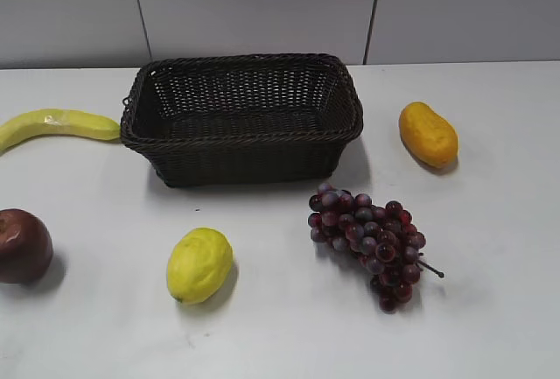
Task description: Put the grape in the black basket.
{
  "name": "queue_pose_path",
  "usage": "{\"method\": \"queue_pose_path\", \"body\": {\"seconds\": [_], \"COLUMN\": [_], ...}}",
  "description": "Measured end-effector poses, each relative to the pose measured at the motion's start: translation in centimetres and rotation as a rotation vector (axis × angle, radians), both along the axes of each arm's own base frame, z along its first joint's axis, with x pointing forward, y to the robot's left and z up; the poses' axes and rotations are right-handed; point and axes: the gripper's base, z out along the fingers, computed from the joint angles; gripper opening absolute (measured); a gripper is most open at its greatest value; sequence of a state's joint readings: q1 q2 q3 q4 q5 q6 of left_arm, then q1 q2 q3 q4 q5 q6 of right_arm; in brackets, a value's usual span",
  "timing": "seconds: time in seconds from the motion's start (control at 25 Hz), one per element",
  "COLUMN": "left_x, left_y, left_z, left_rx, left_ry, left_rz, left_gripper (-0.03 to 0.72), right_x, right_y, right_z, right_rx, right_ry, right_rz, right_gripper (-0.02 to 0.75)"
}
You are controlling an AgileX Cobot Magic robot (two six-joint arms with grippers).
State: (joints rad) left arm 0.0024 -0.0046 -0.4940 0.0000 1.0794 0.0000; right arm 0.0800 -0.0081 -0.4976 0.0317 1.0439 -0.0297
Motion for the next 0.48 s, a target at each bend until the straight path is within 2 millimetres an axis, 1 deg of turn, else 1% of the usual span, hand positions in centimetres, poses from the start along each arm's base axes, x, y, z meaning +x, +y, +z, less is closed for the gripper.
{"method": "queue_pose_path", "body": {"seconds": [0.48], "left_x": [0.0], "left_y": [0.0], "left_z": [0.0], "left_rx": [0.0], "left_ry": [0.0], "left_rz": [0.0], "left_gripper": [0.489], "right_x": [0.0], "right_y": [0.0], "right_z": [0.0], "right_rx": [0.0], "right_ry": [0.0], "right_rz": [0.0], "right_gripper": [0.592]}}
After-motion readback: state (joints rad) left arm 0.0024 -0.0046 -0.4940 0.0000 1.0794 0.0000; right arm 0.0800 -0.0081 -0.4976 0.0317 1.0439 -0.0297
